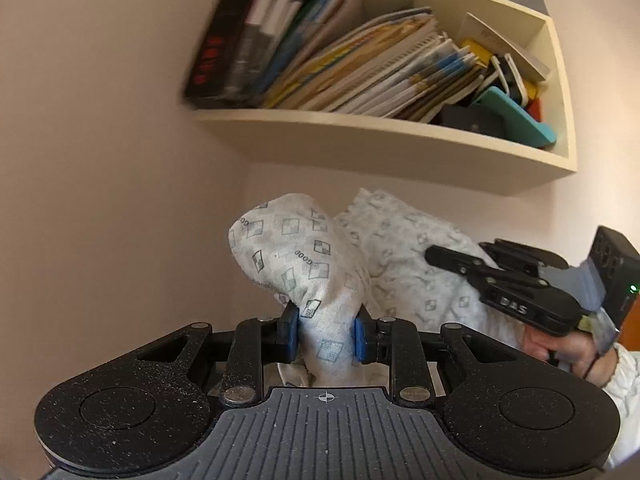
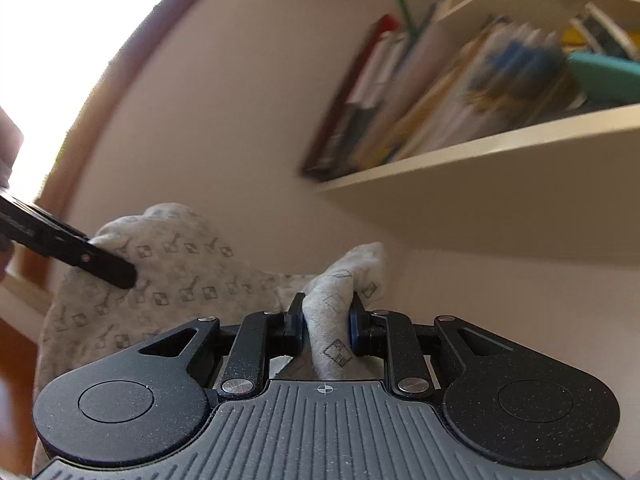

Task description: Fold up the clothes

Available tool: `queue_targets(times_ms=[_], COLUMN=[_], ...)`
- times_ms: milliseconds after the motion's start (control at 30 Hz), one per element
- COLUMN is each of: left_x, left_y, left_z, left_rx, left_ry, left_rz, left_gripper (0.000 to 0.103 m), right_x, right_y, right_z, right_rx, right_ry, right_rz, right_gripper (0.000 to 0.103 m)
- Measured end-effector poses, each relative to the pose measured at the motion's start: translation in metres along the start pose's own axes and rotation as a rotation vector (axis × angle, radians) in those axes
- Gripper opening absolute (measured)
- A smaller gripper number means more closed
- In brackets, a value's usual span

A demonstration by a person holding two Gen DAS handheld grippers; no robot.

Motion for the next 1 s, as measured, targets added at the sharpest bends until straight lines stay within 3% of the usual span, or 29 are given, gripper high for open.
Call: queue_targets(times_ms=[100, 200, 333, 367, 467, 500, 567, 700, 800, 867, 933, 1000], left_x=[-0.048, -0.087, -0.141, -0.153, -0.186, -0.19, -0.178, -0.157, -0.148, -0.148, -0.156, -0.172], left_y=[-0.005, 0.017, 0.078, 0.096, 0.15, 0.163, 0.175, 0.174, 0.153, 0.131, 0.113, 0.109], left_z=[-0.012, -0.011, 0.016, 0.031, 0.091, 0.108, 0.121, 0.128, 0.122, 0.114, 0.111, 0.109], left_rx=[0.022, 0.043, 0.079, 0.092, 0.157, 0.169, 0.154, 0.09, 0.011, -0.034, -0.086, -0.13], left_ry=[-0.015, -0.016, 0.026, 0.065, 0.298, 0.35, 0.339, 0.328, 0.256, 0.214, 0.217, 0.233], left_rz=[-0.019, -0.049, -0.173, -0.211, -0.326, -0.36, -0.384, -0.351, -0.336, -0.279, -0.238, -0.221], left_gripper=[0.028, 0.027, 0.028, 0.028, 0.03, 0.03, 0.032, 0.037, 0.037, 0.037, 0.037, 0.038], right_x=[-0.035, -0.087, -0.18, -0.204, -0.258, -0.264, -0.265, -0.245, -0.228, -0.216, -0.202, -0.189], right_y=[-0.034, -0.057, -0.05, -0.047, -0.023, -0.018, -0.011, -0.012, -0.018, -0.02, -0.017, -0.017], right_z=[0.009, 0.03, 0.088, 0.105, 0.168, 0.181, 0.198, 0.219, 0.238, 0.253, 0.273, 0.298], right_rx=[0.057, 0.08, 0.11, 0.115, 0.12, 0.111, 0.064, -0.026, -0.107, -0.137, -0.102, -0.087], right_ry=[0.023, 0.068, 0.196, 0.234, 0.366, 0.384, 0.391, 0.423, 0.474, 0.522, 0.592, 0.66], right_rz=[0.034, 0.021, -0.065, -0.091, -0.153, -0.15, -0.171, -0.21, -0.216, -0.211, -0.187, -0.178], right_gripper=[0.021, 0.021, 0.021, 0.023, 0.028, 0.032, 0.043, 0.042, 0.029, 0.027, 0.023, 0.013])
Point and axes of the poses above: each gripper's, at about its wrist camera, not at the fingertips, and x roughly against the way its jaws point, y to its left, z to its underside, the point moved 8 cm from there along -x, roughly the way its jaws point, and after that the axes turned 7 degrees about x, right-handed, at the moved point
